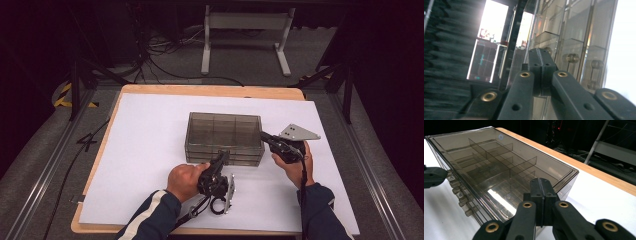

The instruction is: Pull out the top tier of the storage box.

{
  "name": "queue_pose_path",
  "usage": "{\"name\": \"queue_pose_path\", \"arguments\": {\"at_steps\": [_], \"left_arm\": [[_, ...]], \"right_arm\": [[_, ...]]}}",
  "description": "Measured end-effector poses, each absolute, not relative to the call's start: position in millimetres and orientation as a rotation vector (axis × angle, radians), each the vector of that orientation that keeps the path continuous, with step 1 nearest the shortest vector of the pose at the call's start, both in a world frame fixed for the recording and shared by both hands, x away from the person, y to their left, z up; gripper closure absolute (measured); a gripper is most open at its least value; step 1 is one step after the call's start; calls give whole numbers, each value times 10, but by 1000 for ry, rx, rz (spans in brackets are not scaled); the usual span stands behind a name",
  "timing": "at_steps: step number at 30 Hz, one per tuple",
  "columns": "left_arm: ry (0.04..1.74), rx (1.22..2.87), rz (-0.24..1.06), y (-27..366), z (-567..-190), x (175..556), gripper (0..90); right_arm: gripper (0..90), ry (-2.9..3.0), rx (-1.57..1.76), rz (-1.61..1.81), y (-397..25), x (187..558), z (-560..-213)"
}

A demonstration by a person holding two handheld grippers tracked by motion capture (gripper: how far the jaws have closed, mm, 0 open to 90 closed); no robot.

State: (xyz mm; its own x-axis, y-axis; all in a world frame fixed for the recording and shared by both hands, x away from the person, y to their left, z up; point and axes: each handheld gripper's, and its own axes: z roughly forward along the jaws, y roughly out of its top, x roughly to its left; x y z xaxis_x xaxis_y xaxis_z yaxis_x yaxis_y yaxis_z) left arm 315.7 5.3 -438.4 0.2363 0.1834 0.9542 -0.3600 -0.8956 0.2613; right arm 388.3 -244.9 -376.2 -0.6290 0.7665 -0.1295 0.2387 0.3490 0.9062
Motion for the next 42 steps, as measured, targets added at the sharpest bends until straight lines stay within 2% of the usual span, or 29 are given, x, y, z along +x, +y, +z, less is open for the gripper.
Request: {"name": "queue_pose_path", "arguments": {"at_steps": [1,6,10,14,32,42], "left_arm": [[-171,2118,1690,57,-4387,3142,794],[-148,2142,1729,66,-4467,3205,721],[-161,2102,1775,18,-4490,3204,785],[-206,2097,1845,8,-4530,3193,799],[-182,2088,1770,55,-4502,3182,798],[-202,2093,1773,88,-4500,3112,796]], "right_arm": [[900,2067,874,1253,-2451,3883,-3761],[900,2066,873,1253,-2446,3882,-3762],[900,2064,876,1253,-2448,3883,-3763],[900,2060,872,1254,-2443,3881,-3766],[900,2072,868,1253,-2450,3868,-3759],[900,2070,867,1250,-2449,3857,-3758]]}}
